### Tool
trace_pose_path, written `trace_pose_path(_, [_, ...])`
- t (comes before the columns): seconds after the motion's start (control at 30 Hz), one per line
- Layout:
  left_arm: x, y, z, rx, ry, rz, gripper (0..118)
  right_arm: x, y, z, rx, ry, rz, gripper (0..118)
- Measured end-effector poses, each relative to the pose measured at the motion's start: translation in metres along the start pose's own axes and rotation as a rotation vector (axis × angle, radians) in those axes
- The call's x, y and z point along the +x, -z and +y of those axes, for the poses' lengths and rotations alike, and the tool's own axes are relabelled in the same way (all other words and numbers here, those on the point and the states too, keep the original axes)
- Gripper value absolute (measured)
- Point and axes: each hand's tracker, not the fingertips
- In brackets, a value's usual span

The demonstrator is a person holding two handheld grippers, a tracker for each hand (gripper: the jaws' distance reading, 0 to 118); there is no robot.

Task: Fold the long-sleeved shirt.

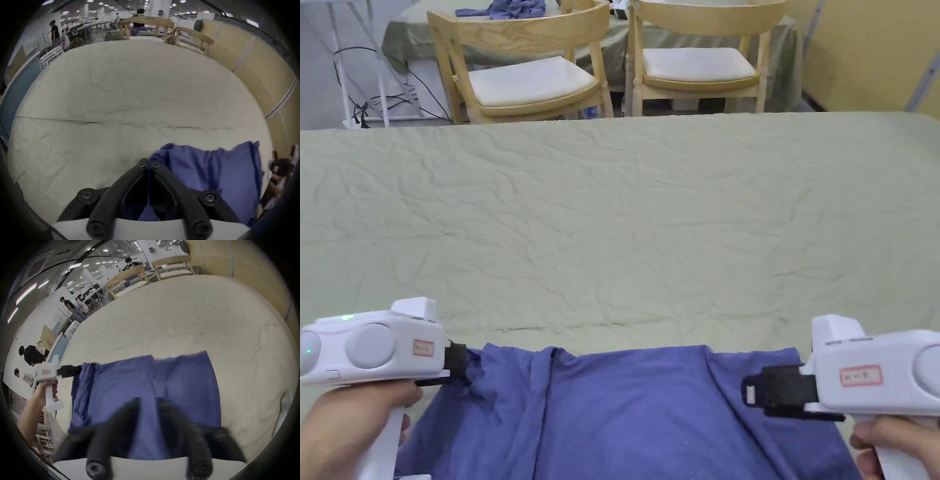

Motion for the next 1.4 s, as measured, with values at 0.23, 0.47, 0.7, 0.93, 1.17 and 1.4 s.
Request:
trace_pose_path(0.23, [0.014, -0.041, 0.009, 0.040, 0.048, -0.041, 0, 0.039, 0.060, 0.088, -0.098, 0.016, -0.250, 110])
trace_pose_path(0.47, [0.005, -0.045, 0.016, 0.034, 0.041, -0.064, 0, 0.045, 0.085, 0.087, -0.205, 0.056, -0.366, 52])
trace_pose_path(0.7, [-0.006, -0.050, 0.032, 0.027, -0.026, -0.106, 0, 0.027, 0.041, 0.117, -0.091, 0.009, -0.332, 6])
trace_pose_path(0.93, [-0.012, -0.074, 0.040, 0.057, -0.044, -0.138, 0, -0.007, -0.023, 0.140, 0.029, -0.029, -0.318, 6])
trace_pose_path(1.17, [-0.027, -0.089, 0.046, 0.102, -0.084, -0.128, 0, -0.008, -0.050, 0.170, 0.082, -0.065, -0.321, 6])
trace_pose_path(1.4, [-0.025, -0.124, 0.007, 0.180, 0.083, -0.162, 0, -0.005, -0.081, 0.116, 0.078, -0.253, -0.274, 6])
